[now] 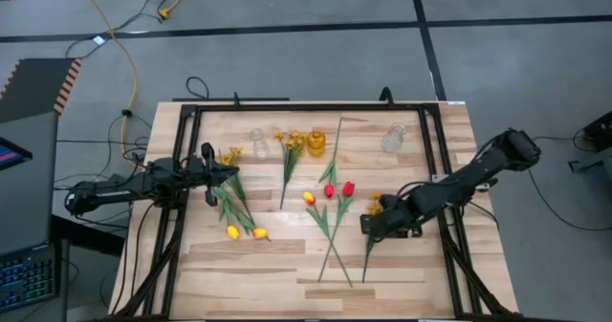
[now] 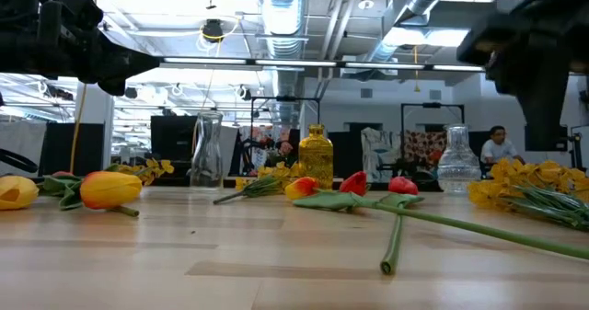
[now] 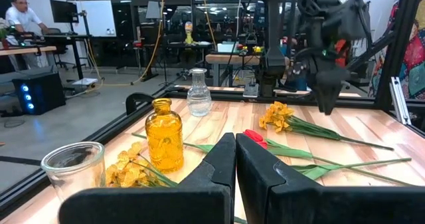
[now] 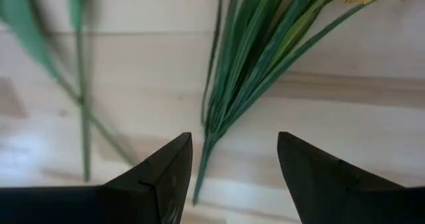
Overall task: Sort flowers into vase by color
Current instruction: Put the right yellow flowers into the right transparent flower vase
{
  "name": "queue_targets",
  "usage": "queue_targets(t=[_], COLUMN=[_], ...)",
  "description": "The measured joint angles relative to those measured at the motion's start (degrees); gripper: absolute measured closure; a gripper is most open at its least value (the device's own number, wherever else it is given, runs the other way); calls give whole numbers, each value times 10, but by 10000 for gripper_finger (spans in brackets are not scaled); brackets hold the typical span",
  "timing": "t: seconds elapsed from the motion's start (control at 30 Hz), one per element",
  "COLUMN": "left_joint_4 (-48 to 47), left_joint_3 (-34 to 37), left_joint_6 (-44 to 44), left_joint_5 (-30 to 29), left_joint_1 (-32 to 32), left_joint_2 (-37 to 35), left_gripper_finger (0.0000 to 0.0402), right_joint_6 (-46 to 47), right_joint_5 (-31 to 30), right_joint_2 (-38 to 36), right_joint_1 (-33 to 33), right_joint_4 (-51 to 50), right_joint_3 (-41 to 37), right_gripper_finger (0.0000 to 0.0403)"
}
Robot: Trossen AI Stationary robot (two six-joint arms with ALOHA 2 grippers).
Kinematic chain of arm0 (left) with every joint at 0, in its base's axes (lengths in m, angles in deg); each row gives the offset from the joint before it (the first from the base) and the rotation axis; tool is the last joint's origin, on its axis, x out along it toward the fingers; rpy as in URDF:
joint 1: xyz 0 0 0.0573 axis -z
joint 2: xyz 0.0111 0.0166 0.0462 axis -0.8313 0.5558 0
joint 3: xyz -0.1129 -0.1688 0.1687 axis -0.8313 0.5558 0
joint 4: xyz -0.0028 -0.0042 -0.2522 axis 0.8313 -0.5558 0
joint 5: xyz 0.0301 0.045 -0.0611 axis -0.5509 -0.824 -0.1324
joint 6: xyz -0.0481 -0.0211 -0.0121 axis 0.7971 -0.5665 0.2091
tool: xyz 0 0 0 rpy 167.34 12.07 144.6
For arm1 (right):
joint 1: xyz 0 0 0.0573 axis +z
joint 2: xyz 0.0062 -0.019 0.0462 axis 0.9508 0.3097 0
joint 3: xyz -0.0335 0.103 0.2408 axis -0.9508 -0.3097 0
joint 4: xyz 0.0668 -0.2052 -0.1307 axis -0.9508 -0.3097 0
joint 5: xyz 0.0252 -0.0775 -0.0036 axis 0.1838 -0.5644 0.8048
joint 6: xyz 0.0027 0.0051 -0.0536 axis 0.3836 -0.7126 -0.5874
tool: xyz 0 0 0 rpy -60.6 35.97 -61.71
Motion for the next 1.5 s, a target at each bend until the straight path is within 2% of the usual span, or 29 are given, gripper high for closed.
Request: queue_targets(t=[0.13, 0.37, 1.03, 1.17, 1.4, 1.5], left_joint_4=[0, 0, 0, 0, 0, 0], left_joint_3=[0, 0, 0, 0, 0, 0], left_joint_6=[0, 0, 0, 0, 0, 0], left_joint_5=[0, 0, 0, 0, 0, 0], left_joint_1=[0, 0, 0, 0, 0, 0], left_joint_2=[0, 0, 0, 0, 0, 0], left_gripper_finger=[401, 401, 401, 401, 401, 401], right_joint_6=[19, 64, 107, 107, 106, 94], right_joint_5=[-7, -77, -88, -86, -83, -88], right_joint_2=[28, 53, 132, 131, 132, 132], right_joint_1=[0, -1, -3, -3, 0, 1], right_joint_4=[1, 8, 21, 18, 10, 13], right_joint_3=[0, 0, 3, 2, 1, 1], right_gripper_finger=[154, 154, 161, 203, 329, 367])
